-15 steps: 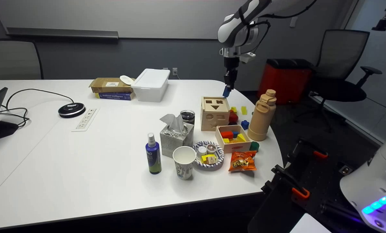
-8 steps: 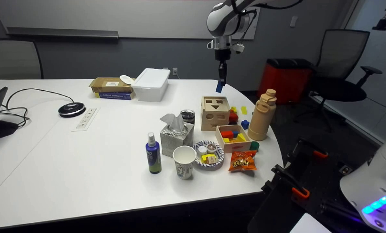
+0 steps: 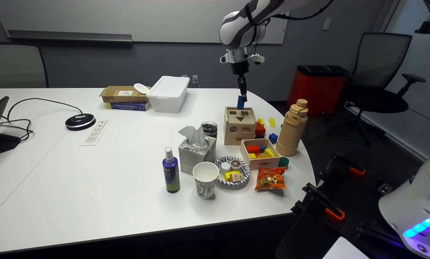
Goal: Put the blue block inside the box
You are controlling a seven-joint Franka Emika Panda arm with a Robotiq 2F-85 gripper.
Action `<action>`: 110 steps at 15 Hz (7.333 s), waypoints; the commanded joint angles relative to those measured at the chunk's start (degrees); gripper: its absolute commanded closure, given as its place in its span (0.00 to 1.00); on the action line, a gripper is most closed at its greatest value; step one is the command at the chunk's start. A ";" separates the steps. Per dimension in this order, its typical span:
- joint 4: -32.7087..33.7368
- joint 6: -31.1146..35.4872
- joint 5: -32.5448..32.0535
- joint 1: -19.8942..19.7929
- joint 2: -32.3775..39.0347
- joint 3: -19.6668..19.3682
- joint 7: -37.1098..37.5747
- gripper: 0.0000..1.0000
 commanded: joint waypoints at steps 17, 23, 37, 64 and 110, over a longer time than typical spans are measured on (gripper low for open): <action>12.01 -1.87 -3.56 2.77 8.27 -1.76 -0.37 0.91; 12.41 -2.08 -3.30 4.17 8.73 -1.51 0.42 0.91; 7.74 -1.71 -3.30 3.56 7.33 -2.24 1.00 0.91; 11.20 -5.02 -4.25 4.65 8.63 -2.44 2.22 0.91; 9.28 -7.79 -4.53 6.15 -0.30 -5.51 17.59 0.00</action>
